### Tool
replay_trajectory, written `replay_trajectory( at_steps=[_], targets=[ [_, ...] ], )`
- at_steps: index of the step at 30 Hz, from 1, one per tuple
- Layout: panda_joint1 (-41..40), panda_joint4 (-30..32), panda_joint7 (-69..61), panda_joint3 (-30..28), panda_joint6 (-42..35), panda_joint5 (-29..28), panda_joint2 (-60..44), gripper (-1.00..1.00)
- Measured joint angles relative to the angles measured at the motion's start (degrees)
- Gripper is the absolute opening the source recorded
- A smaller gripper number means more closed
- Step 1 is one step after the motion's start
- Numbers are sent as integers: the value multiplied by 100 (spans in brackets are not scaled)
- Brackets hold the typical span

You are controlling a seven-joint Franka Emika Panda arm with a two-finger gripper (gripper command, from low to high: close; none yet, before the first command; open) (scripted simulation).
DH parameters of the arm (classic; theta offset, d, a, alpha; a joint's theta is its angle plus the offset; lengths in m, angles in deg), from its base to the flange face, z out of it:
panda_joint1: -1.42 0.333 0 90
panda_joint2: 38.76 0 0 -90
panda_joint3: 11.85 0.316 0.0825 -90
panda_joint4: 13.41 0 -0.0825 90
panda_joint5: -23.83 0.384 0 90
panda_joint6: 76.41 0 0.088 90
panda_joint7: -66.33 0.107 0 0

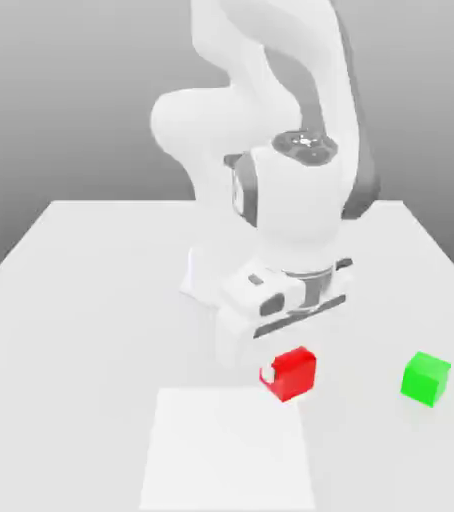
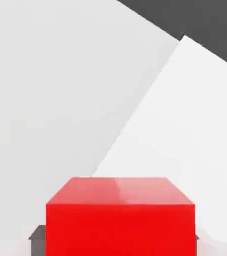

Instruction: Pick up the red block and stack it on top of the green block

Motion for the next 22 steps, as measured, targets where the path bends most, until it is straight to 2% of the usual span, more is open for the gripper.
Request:
replay_trajectory(
  at_steps=[13,18,19,22],
  targets=[
    [1812,-560,-3240,611,-597,46,34,-100],
    [1947,-636,-3153,442,178,-365,-832,-100],
    [1980,-645,-3077,379,352,-472,-1018,100],
    [1980,-645,-3077,379,352,-472,-1018,100]
  ],
)
